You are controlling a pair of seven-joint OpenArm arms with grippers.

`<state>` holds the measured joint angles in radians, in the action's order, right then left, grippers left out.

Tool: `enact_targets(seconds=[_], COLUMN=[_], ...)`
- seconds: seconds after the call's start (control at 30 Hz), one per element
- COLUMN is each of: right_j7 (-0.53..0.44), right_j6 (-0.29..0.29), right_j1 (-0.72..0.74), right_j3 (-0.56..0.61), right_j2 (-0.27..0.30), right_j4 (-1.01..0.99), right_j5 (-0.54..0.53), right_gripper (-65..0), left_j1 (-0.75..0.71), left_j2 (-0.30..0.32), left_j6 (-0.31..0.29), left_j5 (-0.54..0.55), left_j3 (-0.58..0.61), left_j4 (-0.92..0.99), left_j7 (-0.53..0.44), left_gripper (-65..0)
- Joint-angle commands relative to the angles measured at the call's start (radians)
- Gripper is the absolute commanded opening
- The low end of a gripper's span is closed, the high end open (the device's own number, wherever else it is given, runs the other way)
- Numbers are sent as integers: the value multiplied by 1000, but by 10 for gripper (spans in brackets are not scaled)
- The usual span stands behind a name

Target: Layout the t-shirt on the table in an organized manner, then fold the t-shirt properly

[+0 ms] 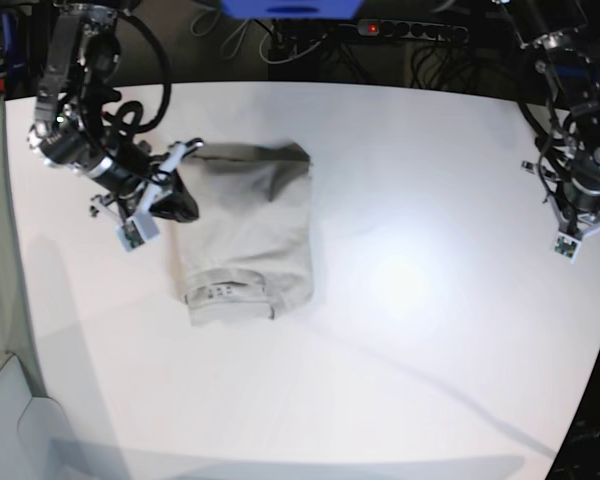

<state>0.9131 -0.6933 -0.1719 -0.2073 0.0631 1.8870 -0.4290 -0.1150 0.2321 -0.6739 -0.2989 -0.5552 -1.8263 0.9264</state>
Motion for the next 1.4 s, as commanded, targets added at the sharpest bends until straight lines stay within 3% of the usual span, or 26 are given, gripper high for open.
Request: enact_targets(seconds=[0.0, 0.43, 0.73, 0.93, 1.17, 1.23, 1.37], right_j7=[-18, -45, -154, -168, -159, -157, -96], right_j6=[-5, -5, -5, -5, -5, -5, -5], right_j1=[28, 117, 120, 87, 41, 16, -24], right_j3=[22, 240, 240, 242, 237, 237, 228], right_j2=[1, -56, -29, -13, -6, -4, 30], right_j4=[15, -229, -393, -404, -178, -77, 46], right_j5=[-11, -12, -12, -12, -12, -12, -12], right_gripper=[-650, -650, -650, -650, -650, -650, -650], left_j1=[2, -58, -82, -76, -62, -56, -56], left_j2=[11, -9, -3, -3, -3, -3, -12], left_j6=[10, 10, 10, 10, 10, -24, -24], left_j5=[0, 2, 2, 2, 2, 2, 2], left_j3=[-4, -90, -119, -113, -115, -119, -148], left_j4=[-28, -33, -33, -31, -31, -31, -69], left_j7=[-11, -14, -22, -23, -23, -23, -11], left_gripper=[-649, -649, -649, -649, -649, -649, -649])
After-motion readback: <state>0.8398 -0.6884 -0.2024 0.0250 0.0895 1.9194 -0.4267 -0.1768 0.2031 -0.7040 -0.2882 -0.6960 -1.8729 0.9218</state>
